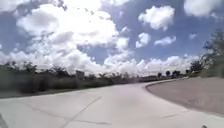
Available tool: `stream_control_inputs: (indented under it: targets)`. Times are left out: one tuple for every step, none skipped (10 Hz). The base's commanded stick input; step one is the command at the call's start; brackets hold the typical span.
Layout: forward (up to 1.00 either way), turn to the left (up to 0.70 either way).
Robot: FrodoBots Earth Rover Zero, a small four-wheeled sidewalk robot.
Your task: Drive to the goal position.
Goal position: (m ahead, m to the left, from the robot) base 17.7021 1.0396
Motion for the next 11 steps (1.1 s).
stream_control_inputs:
  targets:
    - [1.0, 0.0]
    - [1.0, 0.0]
    - [1.0, 0.0]
    - [1.0, 0.0]
    - [1.0, 0.0]
    - [1.0, 0.0]
    - [1.0, 0.0]
    - [1.0, 0.0]
    - [1.0, 0.0]
    - [1.0, 0.0]
    - [1.0, 0.0]
